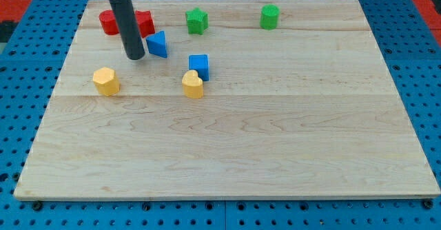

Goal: Form a vertical line with blue blocks and yellow heart

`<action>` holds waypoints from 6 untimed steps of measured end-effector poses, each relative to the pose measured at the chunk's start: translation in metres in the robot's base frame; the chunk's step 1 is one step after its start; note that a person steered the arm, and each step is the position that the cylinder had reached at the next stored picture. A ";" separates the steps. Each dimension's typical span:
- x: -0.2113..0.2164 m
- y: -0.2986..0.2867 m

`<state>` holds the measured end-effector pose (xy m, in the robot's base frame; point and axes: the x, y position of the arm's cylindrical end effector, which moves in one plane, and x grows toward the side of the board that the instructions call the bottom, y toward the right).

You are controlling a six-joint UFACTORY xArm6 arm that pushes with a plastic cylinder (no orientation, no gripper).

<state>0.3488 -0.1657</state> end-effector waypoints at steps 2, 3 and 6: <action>-0.026 0.040; -0.026 0.068; -0.002 0.080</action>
<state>0.3468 -0.0857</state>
